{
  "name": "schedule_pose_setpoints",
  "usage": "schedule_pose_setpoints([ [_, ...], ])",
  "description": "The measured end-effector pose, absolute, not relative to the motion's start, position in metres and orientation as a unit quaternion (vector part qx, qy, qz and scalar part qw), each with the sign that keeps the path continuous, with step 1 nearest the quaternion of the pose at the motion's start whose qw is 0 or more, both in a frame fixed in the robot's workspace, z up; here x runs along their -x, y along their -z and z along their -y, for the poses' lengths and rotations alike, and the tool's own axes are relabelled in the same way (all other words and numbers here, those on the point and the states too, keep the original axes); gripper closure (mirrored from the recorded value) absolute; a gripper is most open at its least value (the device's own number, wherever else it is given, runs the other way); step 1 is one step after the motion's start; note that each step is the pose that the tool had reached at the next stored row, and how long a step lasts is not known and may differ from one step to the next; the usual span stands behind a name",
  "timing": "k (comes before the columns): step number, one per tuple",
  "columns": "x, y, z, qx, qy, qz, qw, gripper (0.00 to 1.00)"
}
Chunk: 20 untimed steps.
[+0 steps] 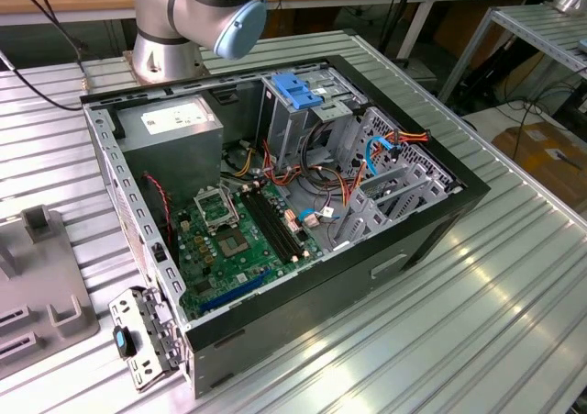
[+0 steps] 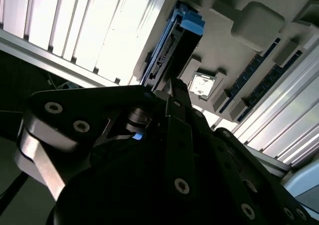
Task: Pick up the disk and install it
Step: 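Pick up the disk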
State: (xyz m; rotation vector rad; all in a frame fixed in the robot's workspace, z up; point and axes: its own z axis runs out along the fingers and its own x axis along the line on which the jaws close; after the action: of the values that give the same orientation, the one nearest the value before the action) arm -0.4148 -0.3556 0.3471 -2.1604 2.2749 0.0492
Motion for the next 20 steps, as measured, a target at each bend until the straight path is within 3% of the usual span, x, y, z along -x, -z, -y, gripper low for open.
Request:
schedule_pose_setpoints([
  [20,0.4248,-0.3415,0.3478,0.702,-0.010,-0.712,0.008,0.89],
])
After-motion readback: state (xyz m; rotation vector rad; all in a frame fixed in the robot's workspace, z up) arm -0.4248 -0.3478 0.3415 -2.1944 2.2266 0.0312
